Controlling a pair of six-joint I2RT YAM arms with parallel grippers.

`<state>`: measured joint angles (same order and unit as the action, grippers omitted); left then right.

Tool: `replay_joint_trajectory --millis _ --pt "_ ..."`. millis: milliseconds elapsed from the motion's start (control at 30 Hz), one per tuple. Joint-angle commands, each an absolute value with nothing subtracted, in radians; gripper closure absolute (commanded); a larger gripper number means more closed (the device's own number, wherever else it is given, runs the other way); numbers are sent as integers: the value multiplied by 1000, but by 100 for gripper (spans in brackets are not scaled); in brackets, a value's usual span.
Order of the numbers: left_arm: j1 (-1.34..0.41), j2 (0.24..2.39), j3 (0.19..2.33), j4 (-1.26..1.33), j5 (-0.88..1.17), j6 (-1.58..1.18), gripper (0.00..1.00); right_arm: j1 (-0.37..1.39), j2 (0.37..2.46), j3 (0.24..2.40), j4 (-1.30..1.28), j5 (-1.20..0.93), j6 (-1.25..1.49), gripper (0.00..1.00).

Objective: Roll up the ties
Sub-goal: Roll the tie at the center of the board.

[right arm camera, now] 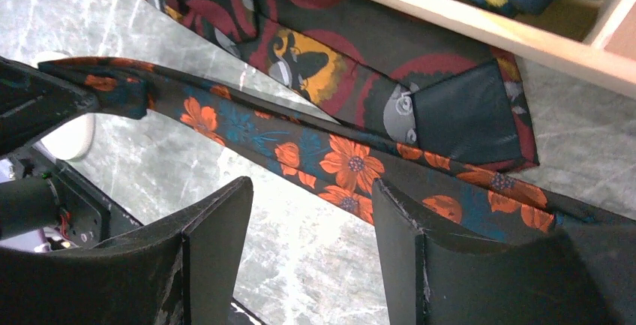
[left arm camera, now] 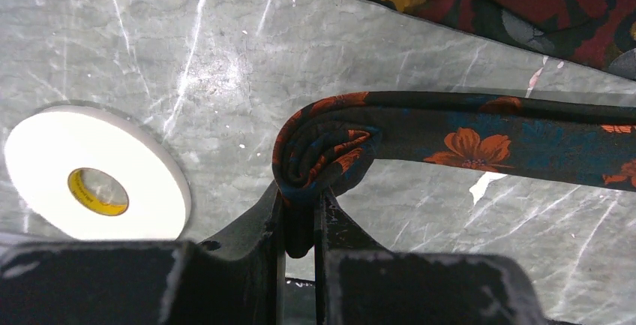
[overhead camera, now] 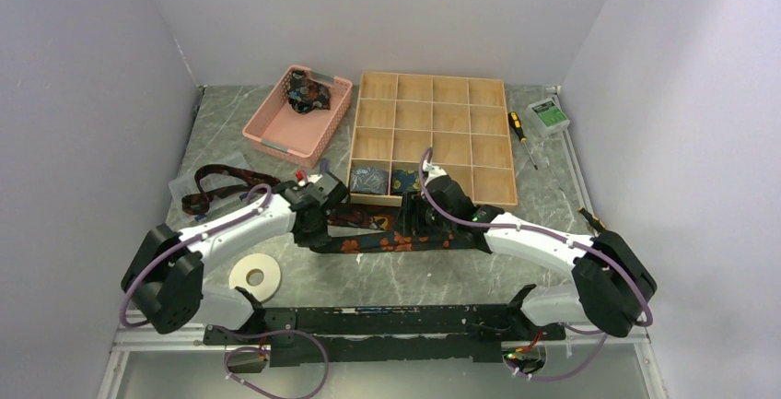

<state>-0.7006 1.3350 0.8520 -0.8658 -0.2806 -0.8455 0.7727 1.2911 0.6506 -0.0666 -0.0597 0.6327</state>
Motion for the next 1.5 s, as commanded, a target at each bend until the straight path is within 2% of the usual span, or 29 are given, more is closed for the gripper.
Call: replay_joint_trajectory --millis 0,467,833,900,1100,1167,1467 --pt "-781 1419 956 -1018 -429 -928 97 773 1302 637 -15 -63 644 37" --pt "-973 1797 1266 -1280 -591 -1096 97 772 1242 583 -24 -14 649 37" --pt "-1015 1931 1349 -1212 -546 -1090 96 770 1180 503 -5 10 676 36" --pt "-1021 1928 1343 -1187 -534 -1074 89 770 1180 495 -3 6 680 36" --pt "-1038 1891 1309 -1088 -481 -1031 55 770 1182 487 -4 5 683 36" --pt "-1039 1879 1293 -1057 -457 -1021 50 770 1182 490 -4 5 682 36" --pt "-1039 1754 1218 -969 -411 -1008 41 769 1186 495 -4 4 681 35"
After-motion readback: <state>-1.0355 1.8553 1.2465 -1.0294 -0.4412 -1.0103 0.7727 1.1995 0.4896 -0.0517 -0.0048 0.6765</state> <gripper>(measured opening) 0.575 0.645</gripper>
